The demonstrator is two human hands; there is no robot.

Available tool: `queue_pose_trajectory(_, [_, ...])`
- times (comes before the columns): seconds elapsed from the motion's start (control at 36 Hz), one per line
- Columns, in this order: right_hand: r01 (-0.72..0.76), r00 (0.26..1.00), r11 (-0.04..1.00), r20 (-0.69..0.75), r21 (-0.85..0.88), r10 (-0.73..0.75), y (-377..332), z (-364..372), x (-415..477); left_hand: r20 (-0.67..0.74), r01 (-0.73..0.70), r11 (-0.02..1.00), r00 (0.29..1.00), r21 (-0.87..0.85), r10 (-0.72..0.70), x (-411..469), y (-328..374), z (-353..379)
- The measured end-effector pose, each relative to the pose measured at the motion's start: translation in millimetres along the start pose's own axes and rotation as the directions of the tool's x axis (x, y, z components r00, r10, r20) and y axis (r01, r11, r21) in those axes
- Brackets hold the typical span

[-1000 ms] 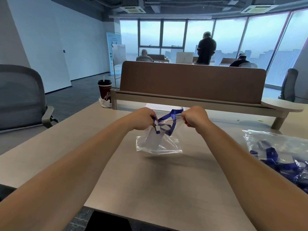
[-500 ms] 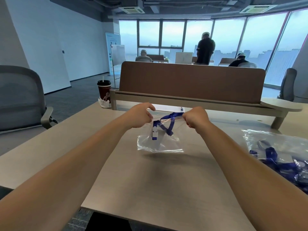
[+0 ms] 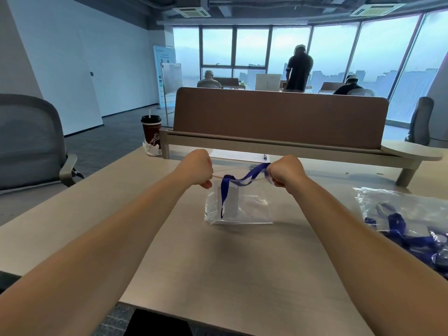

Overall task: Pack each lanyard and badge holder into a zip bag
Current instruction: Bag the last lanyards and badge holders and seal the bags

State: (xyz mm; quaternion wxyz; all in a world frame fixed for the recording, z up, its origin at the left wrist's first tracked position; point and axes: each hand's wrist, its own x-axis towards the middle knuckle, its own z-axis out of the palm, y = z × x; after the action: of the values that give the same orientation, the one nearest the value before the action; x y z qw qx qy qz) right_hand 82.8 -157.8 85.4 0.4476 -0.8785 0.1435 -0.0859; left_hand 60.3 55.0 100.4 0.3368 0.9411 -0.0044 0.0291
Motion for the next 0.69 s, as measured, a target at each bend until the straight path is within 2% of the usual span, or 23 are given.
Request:
queue_pose_trajectory(0.22, [0.005,0.999,0.999,-0.032,0.041,-0.004,3.8,5.7,-0.8,-0.007,-0.049,0.996,0.999,-0.08,0.048,-1.2,3.6,7.0])
queue_pose_trajectory(0.33, [0.015,1.0,0.996,-0.027,0.092,-0.013,8.4,5.4,-0.2,0.031,-0.108,0.994,0.994,0.001,0.108,-4.2,3.8,8.5])
queue_pose_trajectory(0.47, [0.147,0.986,0.989,0.077,-0.008,-0.146,10.3,4.6,-9.9,0.013,-0.123,0.991,0.992,0.058,0.123,-4.1,-1.9,15.3])
queue_pose_trajectory(0.56, [0.256,0.96,0.964,0.141,-0.078,-0.243,14.6,5.3,-8.9,-0.006,-0.123,0.991,0.992,0.06,0.124,-4.2,-3.2,18.4])
queue_pose_trajectory(0.69, [0.363,0.928,0.9,0.181,-0.239,-0.326,14.5,6.7,-7.3,-0.02,-0.137,0.989,0.99,0.052,0.138,-4.8,-2.5,19.8])
